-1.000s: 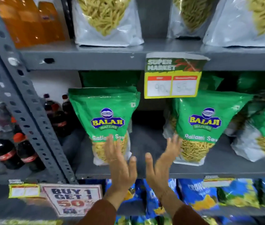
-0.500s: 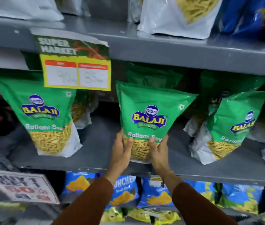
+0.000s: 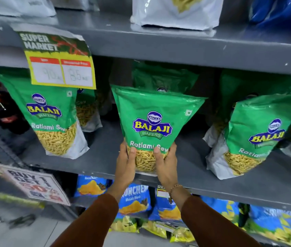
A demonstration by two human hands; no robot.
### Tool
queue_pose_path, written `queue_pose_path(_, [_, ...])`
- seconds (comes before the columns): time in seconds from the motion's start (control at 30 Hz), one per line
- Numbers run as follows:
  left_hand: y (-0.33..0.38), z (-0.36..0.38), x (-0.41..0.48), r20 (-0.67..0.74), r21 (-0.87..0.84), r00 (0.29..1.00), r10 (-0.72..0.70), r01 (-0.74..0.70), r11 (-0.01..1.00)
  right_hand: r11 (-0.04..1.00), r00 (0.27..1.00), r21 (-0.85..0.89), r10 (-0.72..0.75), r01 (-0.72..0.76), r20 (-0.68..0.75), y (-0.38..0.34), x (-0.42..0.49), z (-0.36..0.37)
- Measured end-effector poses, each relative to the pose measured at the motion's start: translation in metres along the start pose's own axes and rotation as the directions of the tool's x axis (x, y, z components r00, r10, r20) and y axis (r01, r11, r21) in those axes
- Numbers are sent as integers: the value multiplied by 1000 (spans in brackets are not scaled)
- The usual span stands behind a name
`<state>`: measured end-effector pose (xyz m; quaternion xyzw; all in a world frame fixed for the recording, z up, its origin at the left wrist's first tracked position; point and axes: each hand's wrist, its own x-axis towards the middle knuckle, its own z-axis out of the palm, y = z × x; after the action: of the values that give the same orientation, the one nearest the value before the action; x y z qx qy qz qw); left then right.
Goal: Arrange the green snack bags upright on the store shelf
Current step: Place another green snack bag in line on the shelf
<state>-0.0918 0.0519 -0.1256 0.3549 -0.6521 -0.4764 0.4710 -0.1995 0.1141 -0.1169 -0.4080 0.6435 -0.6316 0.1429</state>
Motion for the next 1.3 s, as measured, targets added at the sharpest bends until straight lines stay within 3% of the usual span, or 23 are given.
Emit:
queue_pose_path(0.07, [0,2,-3,-102,91,992,70,-61,994,1000,1000,12,-22,22,11,-1,-3,-4])
queue_pose_path(0.17, [5,11,-14,-238,362,896,374,-276,890,968,979,-162,-200,191,-44,-3,-16,-19])
queue_pose_path(0.27, [14,39,-27,-34,395,737,675,-611,686,892,899,-290,-405,347,-169,-1,-27,-50])
queue_pose_path(0.33, [21,66,-33,110,311,636,764,-752,581,869,848,-343,-455,357,-271,1,-28,-80])
queue_pose_path(0.4, [29,97,-41,212,173,612,762,-791,587,873,799,-408,-438,268,-413,5,-20,-117])
queue_pose_path(0.47, [34,129,-48,297,18,708,641,-675,738,911,770,-388,-346,140,-536,9,-3,-156])
queue_pose_path(0.53, [39,160,-52,339,-42,834,436,-450,892,973,800,-221,-178,58,-573,12,18,-192])
queue_pose_path(0.6, [44,190,-49,334,-47,922,195,-190,981,998,858,-46,-50,31,-511,22,42,-223])
queue_pose_path(0.67, [51,214,-40,352,-44,935,35,-21,999,1000,929,8,5,-2,-371,31,61,-245])
queue_pose_path(0.77, [56,231,-33,330,-80,944,7,21,997,996,989,-67,53,-63,-140,45,73,-257])
queue_pose_path(0.83, [57,236,-35,256,-126,967,9,24,992,995,997,-91,31,-38,-76,50,66,-256])
queue_pose_path(1.07, [51,247,-43,33,-77,999,29,-26,997,990,977,-111,-101,81,-186,46,33,-246])
queue_pose_path(1.3, [38,244,-49,35,-153,998,-47,52,987,981,977,-189,-75,37,-198,41,11,-246])
